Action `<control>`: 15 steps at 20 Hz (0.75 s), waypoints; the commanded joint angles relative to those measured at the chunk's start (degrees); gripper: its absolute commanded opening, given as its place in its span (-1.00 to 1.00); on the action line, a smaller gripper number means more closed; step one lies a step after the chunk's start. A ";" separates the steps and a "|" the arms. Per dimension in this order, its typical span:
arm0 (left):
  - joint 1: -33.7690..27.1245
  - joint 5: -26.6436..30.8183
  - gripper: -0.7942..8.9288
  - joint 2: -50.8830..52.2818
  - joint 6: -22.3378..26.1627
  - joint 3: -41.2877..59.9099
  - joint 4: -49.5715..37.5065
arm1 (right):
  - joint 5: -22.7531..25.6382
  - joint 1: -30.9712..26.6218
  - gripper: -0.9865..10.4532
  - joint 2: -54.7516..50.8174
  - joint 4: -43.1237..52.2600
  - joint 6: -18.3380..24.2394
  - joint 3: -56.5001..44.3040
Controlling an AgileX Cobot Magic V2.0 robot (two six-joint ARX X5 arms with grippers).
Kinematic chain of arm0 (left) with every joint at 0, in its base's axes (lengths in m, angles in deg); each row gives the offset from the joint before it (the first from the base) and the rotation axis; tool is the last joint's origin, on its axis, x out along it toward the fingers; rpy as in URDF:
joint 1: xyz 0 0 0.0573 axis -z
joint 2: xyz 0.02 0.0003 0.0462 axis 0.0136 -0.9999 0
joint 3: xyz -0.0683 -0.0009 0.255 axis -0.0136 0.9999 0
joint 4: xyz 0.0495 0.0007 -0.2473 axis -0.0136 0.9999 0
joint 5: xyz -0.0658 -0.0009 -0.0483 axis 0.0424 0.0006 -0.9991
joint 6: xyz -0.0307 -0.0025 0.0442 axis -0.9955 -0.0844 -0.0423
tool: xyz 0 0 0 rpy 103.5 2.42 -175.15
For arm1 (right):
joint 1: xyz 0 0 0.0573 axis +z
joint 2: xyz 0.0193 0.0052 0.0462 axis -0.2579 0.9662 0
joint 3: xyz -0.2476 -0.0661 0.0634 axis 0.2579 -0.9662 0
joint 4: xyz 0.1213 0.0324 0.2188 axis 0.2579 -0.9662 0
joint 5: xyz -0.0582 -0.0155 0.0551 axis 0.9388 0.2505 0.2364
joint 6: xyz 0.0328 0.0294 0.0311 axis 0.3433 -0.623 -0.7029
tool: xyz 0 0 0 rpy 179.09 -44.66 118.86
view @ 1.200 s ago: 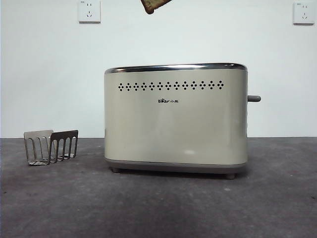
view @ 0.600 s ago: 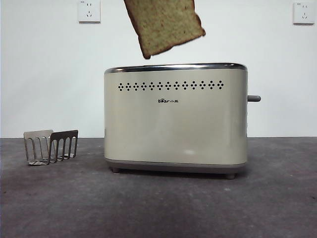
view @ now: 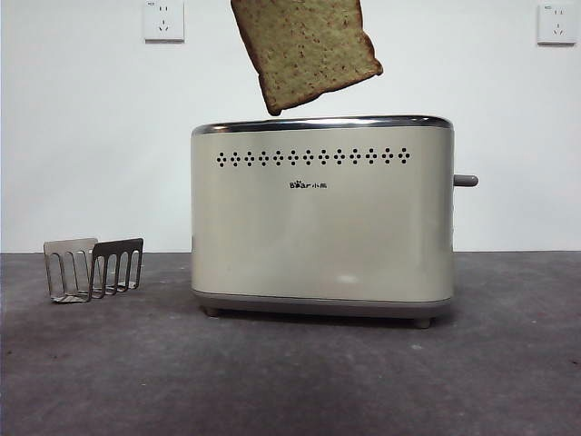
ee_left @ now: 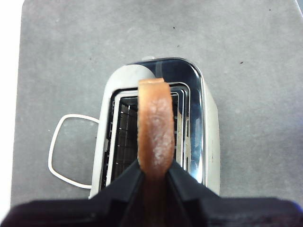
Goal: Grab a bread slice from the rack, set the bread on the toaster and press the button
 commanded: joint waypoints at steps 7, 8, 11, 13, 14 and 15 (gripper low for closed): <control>0.17 0.02 -0.86 -0.22 1.97 2.97 -0.02 | 0.09 0.07 -0.83 0.00 0.28 0.63 0.17; 0.17 0.02 -0.86 -0.22 2.10 3.56 -0.02 | 0.09 0.07 -0.83 0.00 0.28 0.63 0.17; 0.15 1.66 -0.86 -0.28 4.66 4.87 -0.04 | 0.09 0.07 -0.83 0.00 0.22 0.63 0.17; 0.11 2.97 -0.86 -0.66 4.70 4.87 -0.04 | 0.09 0.07 -0.83 0.00 0.13 0.63 0.17; 0.11 2.75 -0.86 -0.83 4.61 4.87 -0.04 | 0.09 0.07 -0.83 0.00 0.24 0.66 0.17; 0.11 2.78 -0.86 -0.96 4.63 4.87 -0.04 | 0.09 0.07 -0.83 0.00 0.24 0.63 0.17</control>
